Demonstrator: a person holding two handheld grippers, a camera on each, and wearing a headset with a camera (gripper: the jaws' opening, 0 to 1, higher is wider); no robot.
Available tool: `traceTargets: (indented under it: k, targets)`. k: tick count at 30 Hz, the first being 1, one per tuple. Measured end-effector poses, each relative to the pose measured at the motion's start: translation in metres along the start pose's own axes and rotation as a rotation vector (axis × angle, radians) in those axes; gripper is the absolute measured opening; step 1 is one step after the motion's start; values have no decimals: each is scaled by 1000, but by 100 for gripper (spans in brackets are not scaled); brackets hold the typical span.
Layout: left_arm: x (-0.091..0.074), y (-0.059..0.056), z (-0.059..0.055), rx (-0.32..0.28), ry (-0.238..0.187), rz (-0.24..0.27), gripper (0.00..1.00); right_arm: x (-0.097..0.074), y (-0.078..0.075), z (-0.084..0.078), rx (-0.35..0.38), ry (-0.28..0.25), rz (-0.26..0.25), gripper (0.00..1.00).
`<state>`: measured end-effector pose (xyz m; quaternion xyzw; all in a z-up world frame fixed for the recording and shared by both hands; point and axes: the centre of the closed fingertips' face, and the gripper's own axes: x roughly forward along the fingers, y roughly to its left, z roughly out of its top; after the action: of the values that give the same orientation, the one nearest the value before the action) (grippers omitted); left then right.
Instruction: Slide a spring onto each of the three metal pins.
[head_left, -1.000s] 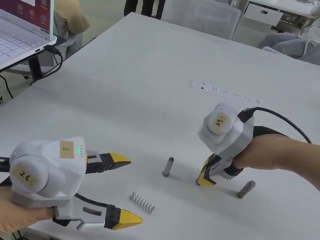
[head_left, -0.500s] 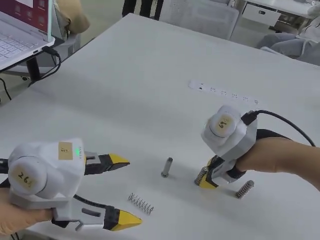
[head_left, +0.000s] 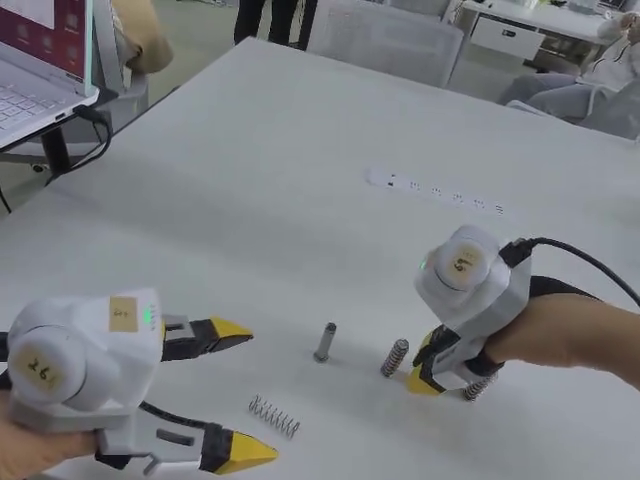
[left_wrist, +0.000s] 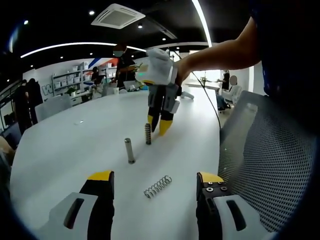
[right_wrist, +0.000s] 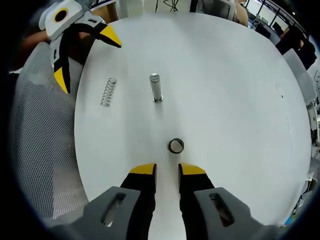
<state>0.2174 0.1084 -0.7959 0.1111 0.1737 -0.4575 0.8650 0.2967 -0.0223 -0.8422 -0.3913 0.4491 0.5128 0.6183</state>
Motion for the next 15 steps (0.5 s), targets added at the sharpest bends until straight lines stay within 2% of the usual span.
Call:
traceTargets:
  k: [6, 15]
  targets:
    - [0, 0, -3, -1, 5, -1, 63, -6, 14, 5, -1, -32, 3, 16]
    - [-1, 0, -6, 7, 14, -2, 62, -10, 42, 17, 6, -82, 39, 16]
